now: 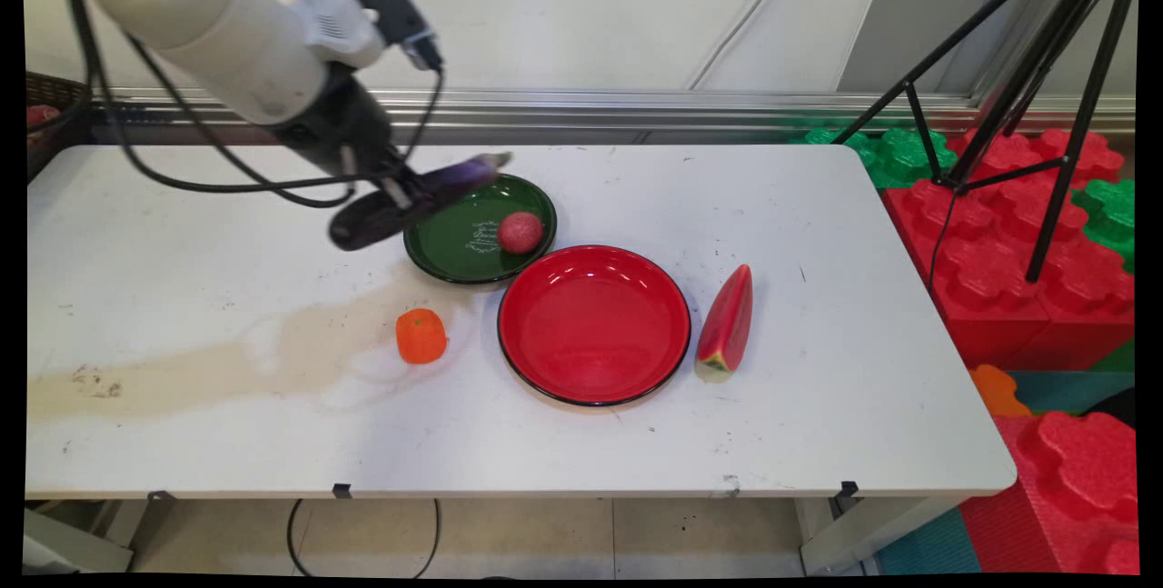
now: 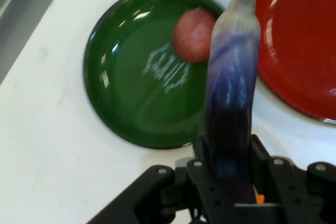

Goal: Place the picked object on the table

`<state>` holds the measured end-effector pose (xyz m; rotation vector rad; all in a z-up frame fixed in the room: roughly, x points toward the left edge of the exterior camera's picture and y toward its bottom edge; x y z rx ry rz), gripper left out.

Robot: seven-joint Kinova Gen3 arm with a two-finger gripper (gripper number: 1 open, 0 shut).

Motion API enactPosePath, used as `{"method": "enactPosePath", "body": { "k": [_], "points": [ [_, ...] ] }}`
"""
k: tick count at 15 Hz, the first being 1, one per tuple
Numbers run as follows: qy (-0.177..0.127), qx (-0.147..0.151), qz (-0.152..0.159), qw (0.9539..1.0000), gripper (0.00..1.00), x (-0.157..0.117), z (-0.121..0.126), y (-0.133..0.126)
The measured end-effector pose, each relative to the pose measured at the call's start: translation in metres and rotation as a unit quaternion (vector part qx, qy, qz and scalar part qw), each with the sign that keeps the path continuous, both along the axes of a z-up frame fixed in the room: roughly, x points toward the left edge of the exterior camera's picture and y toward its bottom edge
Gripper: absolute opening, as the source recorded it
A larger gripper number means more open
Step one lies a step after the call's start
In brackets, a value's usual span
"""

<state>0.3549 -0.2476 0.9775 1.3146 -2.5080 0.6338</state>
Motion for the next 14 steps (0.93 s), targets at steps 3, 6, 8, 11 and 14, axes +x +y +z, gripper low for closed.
{"method": "enactPosePath", "body": {
  "k": [3,6,8,11,14],
  "points": [
    [-0.005,-0.002,0.058,0.9983,0.00,0.034,-0.002,0.004],
    [-0.007,0.001,0.098,0.9952,0.00,0.055,-0.010,0.000],
    [-0.008,0.009,0.126,0.9920,0.00,0.069,-0.017,-0.005],
    [-0.011,0.028,0.151,0.9880,0.00,0.084,-0.030,-0.009],
    [-0.014,0.058,0.162,0.9850,0.00,0.096,-0.048,-0.014]
  ]
}}
